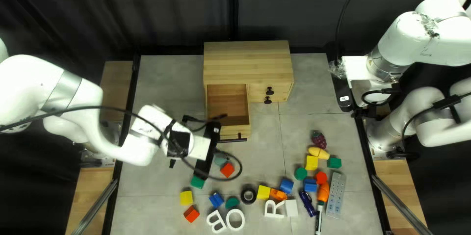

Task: Open drawers and place objects into drawer and close

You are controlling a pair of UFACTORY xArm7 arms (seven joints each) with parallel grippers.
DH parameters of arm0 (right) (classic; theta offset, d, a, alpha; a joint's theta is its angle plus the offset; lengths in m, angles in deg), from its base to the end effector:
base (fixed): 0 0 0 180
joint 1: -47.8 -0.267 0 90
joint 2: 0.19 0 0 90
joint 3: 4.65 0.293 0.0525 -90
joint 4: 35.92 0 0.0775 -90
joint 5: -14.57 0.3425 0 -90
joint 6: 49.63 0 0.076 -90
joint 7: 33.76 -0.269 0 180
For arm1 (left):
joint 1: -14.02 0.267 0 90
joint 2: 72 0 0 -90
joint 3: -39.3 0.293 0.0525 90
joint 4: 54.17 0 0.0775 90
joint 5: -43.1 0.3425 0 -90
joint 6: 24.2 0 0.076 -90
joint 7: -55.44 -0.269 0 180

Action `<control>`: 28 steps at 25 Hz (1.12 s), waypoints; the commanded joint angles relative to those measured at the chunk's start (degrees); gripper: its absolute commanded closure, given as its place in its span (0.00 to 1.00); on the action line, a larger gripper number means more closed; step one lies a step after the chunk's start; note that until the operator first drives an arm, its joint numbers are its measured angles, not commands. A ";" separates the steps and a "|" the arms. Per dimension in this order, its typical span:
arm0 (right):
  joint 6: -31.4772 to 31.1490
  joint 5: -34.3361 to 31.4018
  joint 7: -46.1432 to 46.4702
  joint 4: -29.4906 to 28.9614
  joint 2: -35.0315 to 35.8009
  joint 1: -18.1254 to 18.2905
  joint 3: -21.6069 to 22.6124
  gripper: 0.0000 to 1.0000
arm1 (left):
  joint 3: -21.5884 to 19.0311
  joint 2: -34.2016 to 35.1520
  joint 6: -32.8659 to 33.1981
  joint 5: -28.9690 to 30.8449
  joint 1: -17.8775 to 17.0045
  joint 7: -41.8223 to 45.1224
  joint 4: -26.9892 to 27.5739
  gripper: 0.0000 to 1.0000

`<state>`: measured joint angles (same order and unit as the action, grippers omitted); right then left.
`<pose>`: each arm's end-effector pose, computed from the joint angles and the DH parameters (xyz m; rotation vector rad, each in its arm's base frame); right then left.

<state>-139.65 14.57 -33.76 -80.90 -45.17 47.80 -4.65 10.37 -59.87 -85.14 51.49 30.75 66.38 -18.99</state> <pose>0.2483 0.0000 0.3195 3.1416 0.0000 -0.0016 0.3048 -0.0165 0.1074 -2.8547 0.1249 0.3168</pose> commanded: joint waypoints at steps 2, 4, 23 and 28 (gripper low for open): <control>0.00 0.00 0.00 0.00 0.00 0.00 0.00 0.00 | 1.67 2.63 2.07 -2.41 0.36 -0.83 -1.78 0.00; 0.00 0.00 0.00 0.00 0.00 0.00 0.00 0.00 | 2.88 4.70 3.98 -3.61 0.31 -2.52 -3.76 0.00; 0.00 0.00 0.00 0.00 0.00 0.00 0.00 0.00 | 10.39 8.15 15.18 -11.08 0.31 -13.85 -13.50 0.00; 0.00 0.00 0.00 0.00 0.00 0.00 0.00 0.00 | 11.67 7.35 16.39 -12.03 0.50 -15.80 -14.64 0.00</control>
<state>-139.65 14.57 -33.76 -80.90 -45.17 47.80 -4.65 21.59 -51.84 -69.01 39.78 31.09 51.20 -33.44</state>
